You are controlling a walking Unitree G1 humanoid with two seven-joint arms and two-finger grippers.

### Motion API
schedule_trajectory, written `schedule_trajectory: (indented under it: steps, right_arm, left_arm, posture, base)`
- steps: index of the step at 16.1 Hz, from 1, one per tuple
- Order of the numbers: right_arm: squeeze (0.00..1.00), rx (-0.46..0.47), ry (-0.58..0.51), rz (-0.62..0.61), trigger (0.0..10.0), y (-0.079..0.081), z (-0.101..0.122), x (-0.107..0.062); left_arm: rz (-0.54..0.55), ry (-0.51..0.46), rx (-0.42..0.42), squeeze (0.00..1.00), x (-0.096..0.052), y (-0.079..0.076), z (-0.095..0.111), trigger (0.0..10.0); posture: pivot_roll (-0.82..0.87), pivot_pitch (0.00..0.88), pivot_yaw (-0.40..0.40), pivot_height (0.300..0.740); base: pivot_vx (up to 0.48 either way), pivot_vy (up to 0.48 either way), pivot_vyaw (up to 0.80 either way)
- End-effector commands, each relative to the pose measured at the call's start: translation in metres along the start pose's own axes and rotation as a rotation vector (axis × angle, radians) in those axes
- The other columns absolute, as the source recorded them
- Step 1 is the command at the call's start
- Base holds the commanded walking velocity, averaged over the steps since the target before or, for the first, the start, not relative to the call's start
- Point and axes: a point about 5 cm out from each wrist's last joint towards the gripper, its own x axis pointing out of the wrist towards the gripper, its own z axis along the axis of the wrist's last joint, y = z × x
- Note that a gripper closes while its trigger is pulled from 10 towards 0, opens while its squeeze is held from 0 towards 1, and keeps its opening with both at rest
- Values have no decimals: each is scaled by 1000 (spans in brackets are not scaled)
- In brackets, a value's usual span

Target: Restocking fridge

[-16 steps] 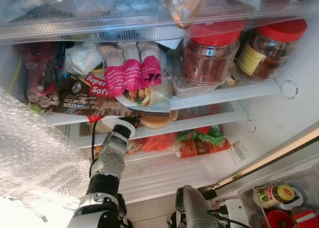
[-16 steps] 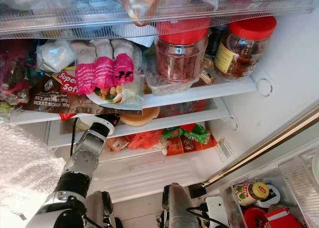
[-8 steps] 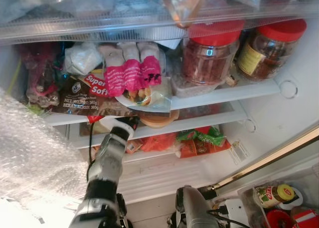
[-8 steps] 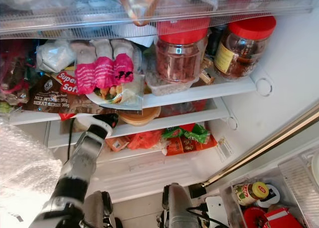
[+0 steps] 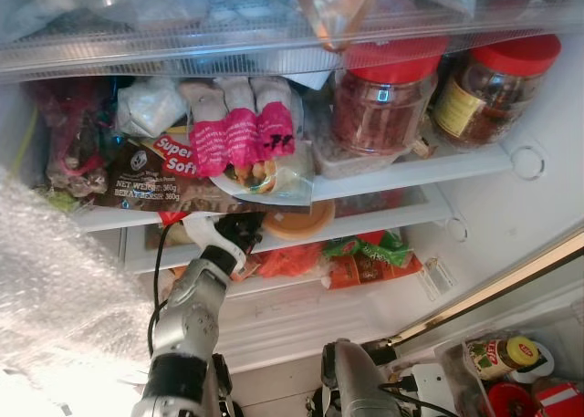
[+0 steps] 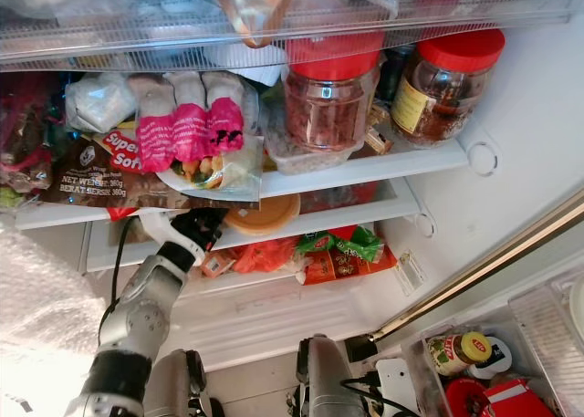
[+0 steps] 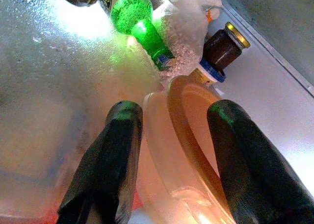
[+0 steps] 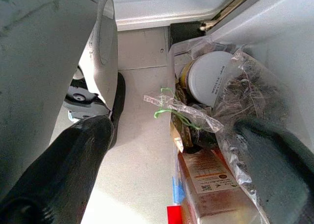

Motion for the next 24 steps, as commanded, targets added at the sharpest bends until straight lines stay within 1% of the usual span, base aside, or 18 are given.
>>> schedule_trajectory:
  steps: [1,3,6,8,11,13,14,15,17,21,23,24]
  right_arm:
    - [0,4,33,3,10000,1,-11,-2]
    - [0,3,32,5,10000,1,-10,-2]
    - [0,2,32,5,10000,1,-10,-2]
    - [0,2,31,5,10000,1,-9,-1]
    - [0,-1,30,3,10000,0,-9,-2]
    - [0,-2,29,2,10000,0,-9,-2]
    - [0,-3,29,3,10000,0,-9,-2]
    - [0,-3,29,3,10000,0,-9,-2]
    - [0,-4,31,4,10000,0,-10,-2]
    - [0,-5,32,8,10000,1,-10,-2]
    - [0,-6,31,10,10000,1,-10,-2]
    - [0,-5,31,10,10000,1,-10,-2]
  left_arm:
    - [-25,5,30,0,-2,-5,2,10000]
    - [-30,29,21,0,-10,-4,2,10000]
    - [-48,67,-3,0,-17,-6,1,10000]
    - [-51,74,-9,0,-18,-7,1,10000]
    - [-47,20,-63,0,-11,-12,7,10000]
    - [-13,-23,-84,0,-4,-13,10,10000]
    - [8,-42,-83,0,-1,-12,12,10000]
    - [50,-81,-88,0,5,-9,16,10000]
    - [88,-102,-76,0,12,-5,20,10000]
    - [138,-112,-48,0,19,0,24,10000]
    - [173,-159,-55,0,21,2,29,10000]
    - [168,-167,-55,0,22,1,30,10000]
  posture:
    - [-100,190,-39,618]
    - [-96,189,-39,618]
    - [-95,187,-38,618]
    - [-94,185,-40,618]
    - [-95,182,-42,618]
    - [-97,182,-43,618]
    - [-97,182,-44,618]
    - [-100,183,-44,618]
    - [-102,183,-43,618]
    - [-100,183,-40,618]
    - [-100,183,-41,618]
    - [-101,184,-41,618]
  base:
    - [0,0,0]
    - [0,0,0]
    - [0,0,0]
    - [0,0,0]
    - [0,0,0]
    - [0,0,0]
    - [0,0,0]
    - [0,0,0]
    - [0,0,0]
    - [0,0,0]
    - [0,0,0]
    - [0,0,0]
